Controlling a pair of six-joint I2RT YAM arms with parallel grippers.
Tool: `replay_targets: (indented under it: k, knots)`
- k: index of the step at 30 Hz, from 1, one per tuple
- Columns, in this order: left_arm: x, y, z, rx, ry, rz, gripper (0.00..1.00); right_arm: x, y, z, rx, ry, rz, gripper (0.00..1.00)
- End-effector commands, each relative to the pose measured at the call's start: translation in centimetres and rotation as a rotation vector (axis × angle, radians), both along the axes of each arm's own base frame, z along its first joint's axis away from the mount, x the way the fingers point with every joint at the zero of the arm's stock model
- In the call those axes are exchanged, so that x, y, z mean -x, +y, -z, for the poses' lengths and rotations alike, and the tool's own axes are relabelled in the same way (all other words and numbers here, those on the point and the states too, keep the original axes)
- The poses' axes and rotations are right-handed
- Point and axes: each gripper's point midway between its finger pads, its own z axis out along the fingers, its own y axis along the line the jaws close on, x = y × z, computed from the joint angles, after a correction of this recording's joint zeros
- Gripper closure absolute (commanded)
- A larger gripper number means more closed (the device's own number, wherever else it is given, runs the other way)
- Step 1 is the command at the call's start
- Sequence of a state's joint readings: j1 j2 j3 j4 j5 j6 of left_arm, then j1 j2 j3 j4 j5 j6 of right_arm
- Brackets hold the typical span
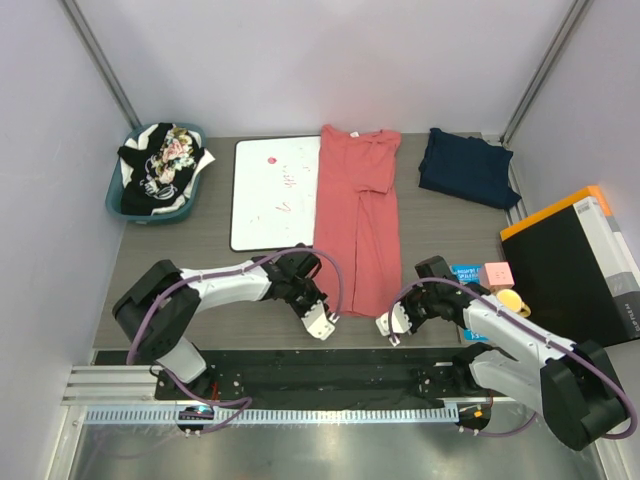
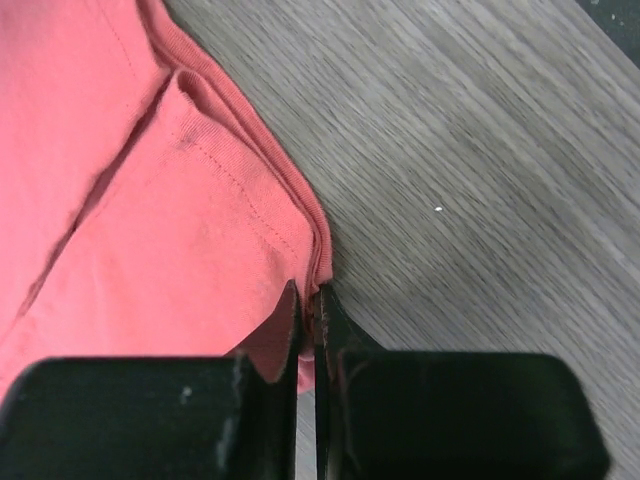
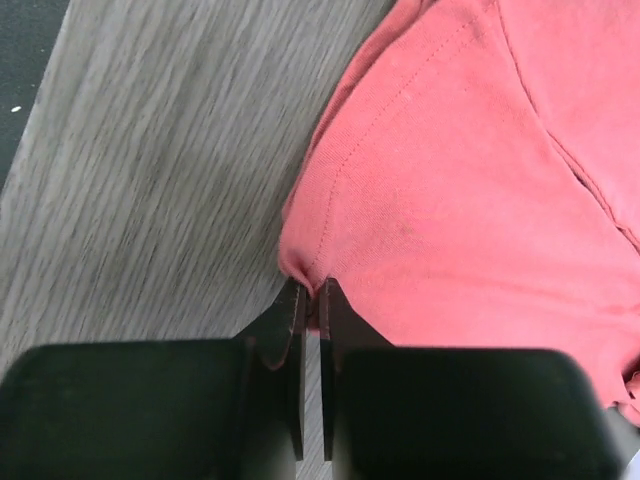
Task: Fold and stack the t-shirts
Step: Grab the bottom of the folded rectangular tshirt with both arms, then fold the folded rectangular tshirt in 1/3 of the way
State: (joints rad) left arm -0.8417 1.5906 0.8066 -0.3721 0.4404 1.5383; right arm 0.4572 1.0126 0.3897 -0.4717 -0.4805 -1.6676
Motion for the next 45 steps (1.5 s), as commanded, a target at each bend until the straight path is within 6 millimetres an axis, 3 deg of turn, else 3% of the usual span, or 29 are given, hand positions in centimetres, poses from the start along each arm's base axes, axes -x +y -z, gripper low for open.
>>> replay_targets:
  k: [1,6,10,11,16,21,25,28,34,38,41,45]
  knots:
    - [0.1,1.2,0.1,-0.074,0.039,-0.094,1.00,0.0,0.3,-1.1,-0.013,0.031,0.021,0.99]
    - [-0.6,0.8,-3.5,-0.012,0.028,-0.190,1.00,0.1,1.1,-4.1,-0.051,0.077,0.051,0.99]
    - [0.8,1.3,-6.2,0.027,0.086,-0.245,1.00,0.6,1.4,-7.1,-0.057,0.128,0.055,0.99]
    - [1.3,1.1,-7.7,0.066,0.096,-0.240,1.00,1.7,1.0,-7.1,-0.037,0.171,0.050,0.99]
    - [4.0,2.0,-10.1,0.095,0.158,-0.240,1.00,3.8,1.3,-10.0,-0.053,0.218,0.007,0.99]
    - [7.5,2.4,-12.8,0.120,0.264,-0.225,1.00,8.6,1.8,-12.4,-0.088,0.374,-0.074,0.99]
    - [9.6,2.3,-15.2,0.184,0.324,-0.212,1.00,10.4,2.4,-14.7,-0.139,0.426,-0.051,0.99]
    - [9.9,2.5,-15.6,0.209,0.295,-0.201,1.00,10.8,2.6,-15.1,-0.155,0.417,-0.022,0.99]
    - [6.0,1.4,-15.6,0.239,0.109,-0.205,1.00,6.3,3.0,-14.4,-0.137,0.268,0.074,0.99]
    - [2.6,1.0,-15.3,0.233,0.069,-0.227,1.00,2.1,3.9,-14.7,-0.142,0.163,0.156,0.99]
    - [0.0,1.0,-16.2,0.252,0.038,-0.250,1.00,-0.3,4.2,-14.8,-0.134,0.088,0.192,0.99]
    - [-3.0,1.0,-16.5,0.271,0.010,-0.271,1.00,-2.3,4.3,-15.2,-0.142,0.020,0.216,0.99]
